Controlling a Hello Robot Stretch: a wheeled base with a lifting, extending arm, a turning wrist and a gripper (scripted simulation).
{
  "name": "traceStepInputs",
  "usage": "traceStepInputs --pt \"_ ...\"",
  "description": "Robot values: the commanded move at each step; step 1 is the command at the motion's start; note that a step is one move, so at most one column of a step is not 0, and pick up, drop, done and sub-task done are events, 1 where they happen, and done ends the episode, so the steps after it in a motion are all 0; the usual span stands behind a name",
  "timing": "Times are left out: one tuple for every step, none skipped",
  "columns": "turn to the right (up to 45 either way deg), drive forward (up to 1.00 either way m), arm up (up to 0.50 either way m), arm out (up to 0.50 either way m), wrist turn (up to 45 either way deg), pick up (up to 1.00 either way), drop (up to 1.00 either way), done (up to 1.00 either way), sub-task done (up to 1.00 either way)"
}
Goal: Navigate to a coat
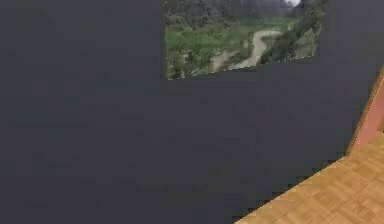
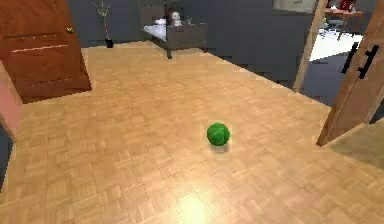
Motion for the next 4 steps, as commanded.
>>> traceStepInputs --pt "45.0 0.0 0.0 0.0 0.0 0.0 0.0 0.0 0.0" --pt "18.0 0.0 0.0 0.0 0.0 0.0 0.0 0.0 0.0" --pt "0.0 1.0 0.0 0.0 0.0 0.0 0.0 0.0 0.0" --pt "3.0 0.0 0.0 0.0 0.0 0.0 0.0 0.0 0.0"
